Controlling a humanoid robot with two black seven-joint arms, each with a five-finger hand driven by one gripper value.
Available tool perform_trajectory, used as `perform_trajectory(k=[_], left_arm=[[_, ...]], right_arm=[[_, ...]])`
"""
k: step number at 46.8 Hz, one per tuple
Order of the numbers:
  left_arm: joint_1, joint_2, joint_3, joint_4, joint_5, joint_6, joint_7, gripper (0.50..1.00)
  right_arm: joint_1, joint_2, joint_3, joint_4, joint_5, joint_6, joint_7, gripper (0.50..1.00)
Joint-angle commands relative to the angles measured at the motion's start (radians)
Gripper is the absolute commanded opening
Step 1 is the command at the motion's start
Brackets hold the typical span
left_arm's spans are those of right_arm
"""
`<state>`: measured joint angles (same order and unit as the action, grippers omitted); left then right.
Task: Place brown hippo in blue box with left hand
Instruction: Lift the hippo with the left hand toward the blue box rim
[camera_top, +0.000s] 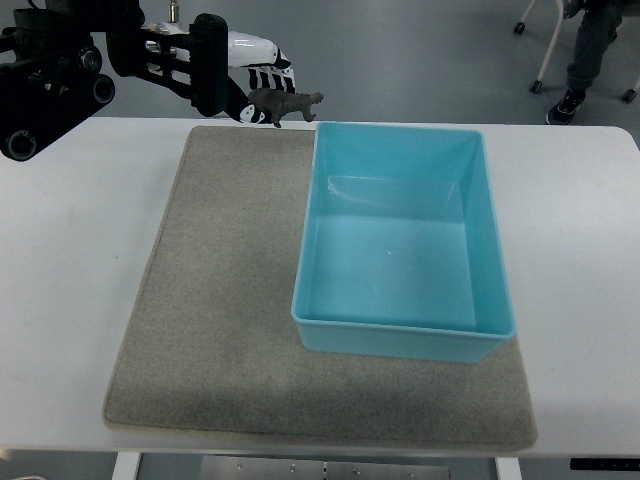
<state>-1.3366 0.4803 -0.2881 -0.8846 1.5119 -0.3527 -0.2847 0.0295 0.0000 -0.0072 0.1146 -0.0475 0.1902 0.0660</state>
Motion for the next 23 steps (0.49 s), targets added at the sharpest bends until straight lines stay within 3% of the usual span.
perform_trajectory(k=[1,23], left_arm=[[-0.001,-0.003,-0.002,-0.007,-0.001,0.001,-0.001,0.555],[0.008,-0.072,-0.016,-0.152,-0.004,0.060,-0.001,0.561]], right_arm=[[0.000,0.000,0.000,0.000,0.000,0.000,0.000,0.936],[0.000,0.000,0.000,0.000,0.000,0.000,0.000,0.936]])
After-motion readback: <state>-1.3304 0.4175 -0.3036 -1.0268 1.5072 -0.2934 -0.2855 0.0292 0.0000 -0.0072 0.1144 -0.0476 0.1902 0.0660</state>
